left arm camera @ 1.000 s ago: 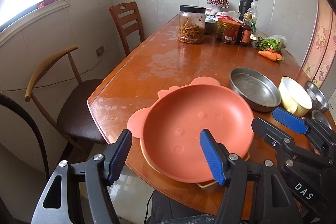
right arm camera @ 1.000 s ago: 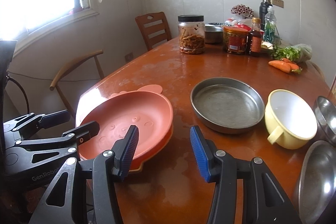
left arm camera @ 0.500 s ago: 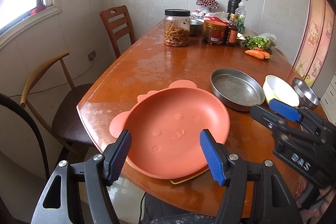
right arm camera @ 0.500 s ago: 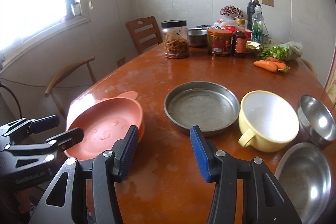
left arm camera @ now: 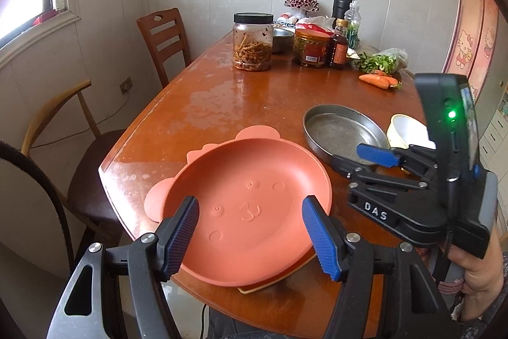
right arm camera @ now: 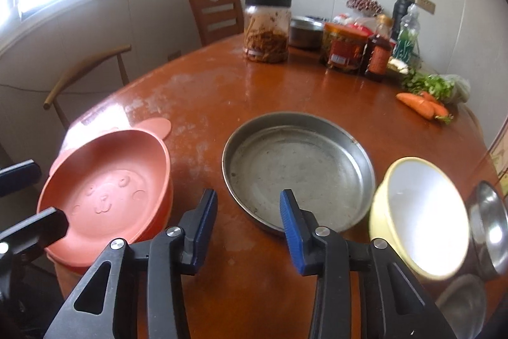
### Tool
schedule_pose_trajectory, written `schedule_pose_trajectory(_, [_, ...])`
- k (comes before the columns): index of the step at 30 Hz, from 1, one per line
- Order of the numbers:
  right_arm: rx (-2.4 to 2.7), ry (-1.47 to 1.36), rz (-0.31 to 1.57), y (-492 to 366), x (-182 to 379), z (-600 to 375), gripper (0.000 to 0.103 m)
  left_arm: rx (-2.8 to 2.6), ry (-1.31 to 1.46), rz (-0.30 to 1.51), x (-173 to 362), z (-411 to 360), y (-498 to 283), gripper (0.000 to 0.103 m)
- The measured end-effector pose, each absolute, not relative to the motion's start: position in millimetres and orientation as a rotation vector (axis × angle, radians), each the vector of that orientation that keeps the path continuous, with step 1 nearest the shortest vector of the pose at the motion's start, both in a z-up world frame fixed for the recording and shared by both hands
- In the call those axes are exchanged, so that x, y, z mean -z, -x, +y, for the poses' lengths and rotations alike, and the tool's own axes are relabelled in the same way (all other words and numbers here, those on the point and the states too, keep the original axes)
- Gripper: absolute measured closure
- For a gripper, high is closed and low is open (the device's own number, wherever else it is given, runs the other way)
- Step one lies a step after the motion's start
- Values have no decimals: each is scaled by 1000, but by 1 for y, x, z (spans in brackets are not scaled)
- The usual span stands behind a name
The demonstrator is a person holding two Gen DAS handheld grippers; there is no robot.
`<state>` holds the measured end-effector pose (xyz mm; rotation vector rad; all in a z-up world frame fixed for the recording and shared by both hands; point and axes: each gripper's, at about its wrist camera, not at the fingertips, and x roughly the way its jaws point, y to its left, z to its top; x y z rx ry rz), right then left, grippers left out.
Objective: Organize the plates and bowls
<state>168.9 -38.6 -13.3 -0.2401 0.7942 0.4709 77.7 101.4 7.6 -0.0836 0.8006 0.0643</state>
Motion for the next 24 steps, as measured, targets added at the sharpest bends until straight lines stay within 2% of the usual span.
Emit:
schedule_pose_trajectory(10, [-522,278,854,-176,23,-34,67,-51,94,824,-3,99,-82,36])
schedule_pose_trajectory(24, [-625,308,910,-110,19,-54,66,-40,79,831,-6,83,-63,36])
